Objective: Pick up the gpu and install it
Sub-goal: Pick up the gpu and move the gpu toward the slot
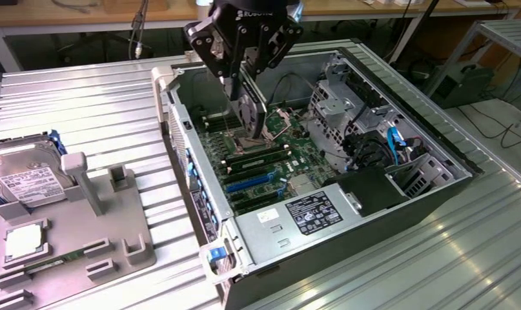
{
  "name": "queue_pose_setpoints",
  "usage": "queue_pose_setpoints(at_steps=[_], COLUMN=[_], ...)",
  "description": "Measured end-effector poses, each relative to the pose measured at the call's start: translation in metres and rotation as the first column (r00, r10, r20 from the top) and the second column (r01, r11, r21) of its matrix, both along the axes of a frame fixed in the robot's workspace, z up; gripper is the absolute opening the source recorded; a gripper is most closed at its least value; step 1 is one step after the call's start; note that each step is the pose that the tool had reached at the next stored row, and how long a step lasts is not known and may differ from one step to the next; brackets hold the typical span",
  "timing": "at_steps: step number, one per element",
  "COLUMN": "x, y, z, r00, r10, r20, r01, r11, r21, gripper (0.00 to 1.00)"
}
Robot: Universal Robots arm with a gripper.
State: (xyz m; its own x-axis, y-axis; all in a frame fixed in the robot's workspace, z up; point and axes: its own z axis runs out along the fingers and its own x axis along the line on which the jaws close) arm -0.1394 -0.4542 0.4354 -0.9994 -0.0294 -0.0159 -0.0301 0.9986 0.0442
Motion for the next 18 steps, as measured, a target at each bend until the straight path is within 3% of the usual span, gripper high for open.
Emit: queue_pose_setpoints(at_steps=[18], x=[0.025], y=[0.0], z=[0.0], r00=[0.9993], r10=[-0.038], r20=[0.0], r01=[0.038], r11=[0.9993], r21=[-0.0001], gripper=[0.28])
